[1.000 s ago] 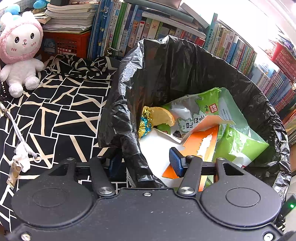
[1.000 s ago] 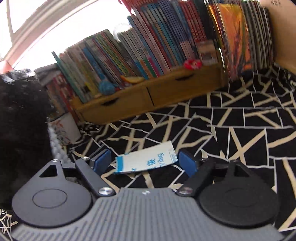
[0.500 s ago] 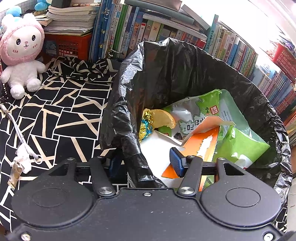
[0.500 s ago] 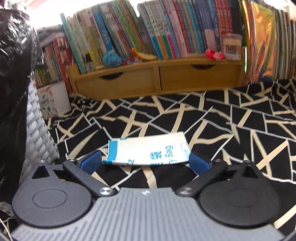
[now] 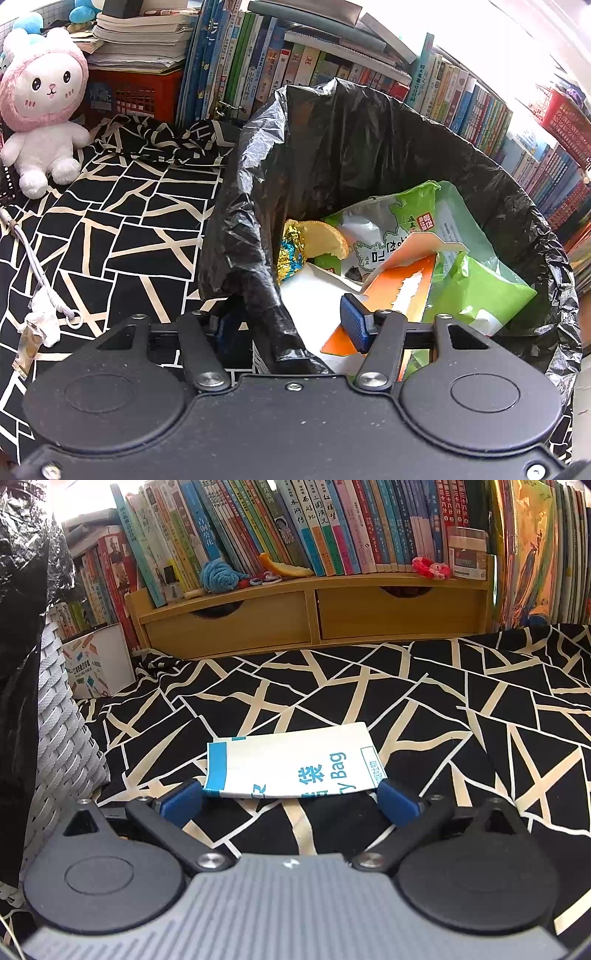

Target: Collect trash

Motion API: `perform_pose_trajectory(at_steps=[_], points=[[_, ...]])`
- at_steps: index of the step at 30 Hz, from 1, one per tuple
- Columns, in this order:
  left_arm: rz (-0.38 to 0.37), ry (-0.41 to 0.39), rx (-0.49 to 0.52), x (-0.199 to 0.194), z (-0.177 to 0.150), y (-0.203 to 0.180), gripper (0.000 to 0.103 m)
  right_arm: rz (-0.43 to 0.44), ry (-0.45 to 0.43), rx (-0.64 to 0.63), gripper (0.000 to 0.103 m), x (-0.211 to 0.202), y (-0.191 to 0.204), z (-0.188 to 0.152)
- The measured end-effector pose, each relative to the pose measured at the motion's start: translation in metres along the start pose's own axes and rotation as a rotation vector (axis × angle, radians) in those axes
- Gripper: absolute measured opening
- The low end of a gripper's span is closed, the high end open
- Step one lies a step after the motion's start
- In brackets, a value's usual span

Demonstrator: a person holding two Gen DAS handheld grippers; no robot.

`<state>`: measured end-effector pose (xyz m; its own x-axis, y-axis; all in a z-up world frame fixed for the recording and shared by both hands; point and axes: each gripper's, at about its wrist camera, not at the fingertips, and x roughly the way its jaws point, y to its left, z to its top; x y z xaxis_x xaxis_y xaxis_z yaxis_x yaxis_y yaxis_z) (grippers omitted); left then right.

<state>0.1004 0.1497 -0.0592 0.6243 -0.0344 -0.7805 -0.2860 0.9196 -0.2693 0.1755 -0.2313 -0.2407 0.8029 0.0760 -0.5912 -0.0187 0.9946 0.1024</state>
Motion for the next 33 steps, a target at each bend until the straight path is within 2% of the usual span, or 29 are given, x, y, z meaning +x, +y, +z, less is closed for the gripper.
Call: perform_pose_trajectory(at_steps=[7,14,16,21,26,30,32,33], points=[[-0.009,-0.006,-0.012,0.0,-0.001,0.002,0.056,-0.016,0.012,-0.032,0.103,0.002,0.003,0.001],[-0.013,-0.004,-0.016,-0.001,-0.001,0.003,0.056,-0.067,0.03,-0.106,0.103,0.005,0.015,0.0],[-0.014,-0.005,-0.016,-0.001,0.0,0.002,0.057,-0.077,0.023,-0.129,0.1,0.005,0.019,-0.001],[-0.018,-0.006,-0.011,0.0,-0.001,0.002,0.057,-0.107,0.004,-0.229,0.099,0.004,0.03,0.001],[-0.022,-0.006,-0.007,0.0,0.0,0.002,0.058,-0.102,0.004,-0.344,0.092,0.006,0.041,0.004],[-0.021,-0.006,-0.007,0.0,0.0,0.002,0.059,-0.052,0.026,-0.346,0.079,0.009,0.041,0.008],[-0.021,-0.006,-0.007,0.0,0.0,0.002,0.059,-0.021,0.043,-0.302,0.061,0.01,0.039,0.011],[-0.021,-0.006,-0.007,0.0,0.0,0.002,0.059,-0.025,0.044,-0.287,0.037,0.01,0.039,0.012]])
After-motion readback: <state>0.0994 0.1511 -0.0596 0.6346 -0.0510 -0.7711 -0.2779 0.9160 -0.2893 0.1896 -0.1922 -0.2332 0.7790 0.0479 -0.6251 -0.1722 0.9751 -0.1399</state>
